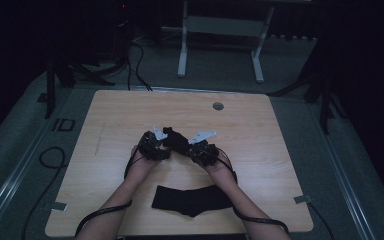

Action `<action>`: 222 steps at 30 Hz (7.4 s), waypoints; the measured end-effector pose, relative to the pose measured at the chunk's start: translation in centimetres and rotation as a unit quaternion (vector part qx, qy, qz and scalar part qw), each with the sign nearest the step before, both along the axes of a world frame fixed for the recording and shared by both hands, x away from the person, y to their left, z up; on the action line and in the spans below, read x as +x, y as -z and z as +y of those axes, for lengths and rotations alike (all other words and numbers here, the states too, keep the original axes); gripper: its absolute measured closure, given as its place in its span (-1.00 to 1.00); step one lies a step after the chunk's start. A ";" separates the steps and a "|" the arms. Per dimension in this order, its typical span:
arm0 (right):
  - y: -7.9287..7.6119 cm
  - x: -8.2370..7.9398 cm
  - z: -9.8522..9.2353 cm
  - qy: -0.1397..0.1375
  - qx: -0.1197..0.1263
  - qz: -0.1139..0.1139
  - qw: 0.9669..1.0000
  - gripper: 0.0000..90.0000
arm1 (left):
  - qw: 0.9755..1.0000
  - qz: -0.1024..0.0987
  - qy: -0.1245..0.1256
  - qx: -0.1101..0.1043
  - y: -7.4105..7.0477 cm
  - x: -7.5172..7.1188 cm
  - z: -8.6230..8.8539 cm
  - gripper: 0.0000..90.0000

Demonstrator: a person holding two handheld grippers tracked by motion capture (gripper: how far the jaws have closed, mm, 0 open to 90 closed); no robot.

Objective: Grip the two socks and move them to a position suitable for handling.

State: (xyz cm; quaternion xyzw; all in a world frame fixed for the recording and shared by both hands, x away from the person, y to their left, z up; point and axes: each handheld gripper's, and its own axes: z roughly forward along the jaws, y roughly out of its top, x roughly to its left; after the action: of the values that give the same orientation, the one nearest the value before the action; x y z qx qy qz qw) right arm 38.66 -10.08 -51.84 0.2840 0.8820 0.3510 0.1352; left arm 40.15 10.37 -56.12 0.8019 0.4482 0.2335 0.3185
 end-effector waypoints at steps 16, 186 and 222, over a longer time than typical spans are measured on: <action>-8.0 -0.3 0.0 -0.026 0.047 -0.064 0.997 0.96 | 0.999 -0.013 0.007 -0.042 -1.2 -0.8 -0.1 -0.20; 3.3 0.6 -10.9 0.109 -0.009 0.064 0.992 0.99 | 0.975 0.198 0.078 -0.071 -1.7 0.5 -1.8 0.66; -0.4 2.7 -11.2 0.126 0.052 0.070 0.988 0.94 | 0.978 0.168 0.092 -0.079 -2.5 -0.6 -1.2 0.55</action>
State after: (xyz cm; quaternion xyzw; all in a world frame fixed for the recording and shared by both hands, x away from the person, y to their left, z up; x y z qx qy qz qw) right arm 41.31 -21.33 -51.47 0.4236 0.8268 0.3559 0.1014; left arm 39.60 9.21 -53.65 0.8397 0.4368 0.0292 0.3214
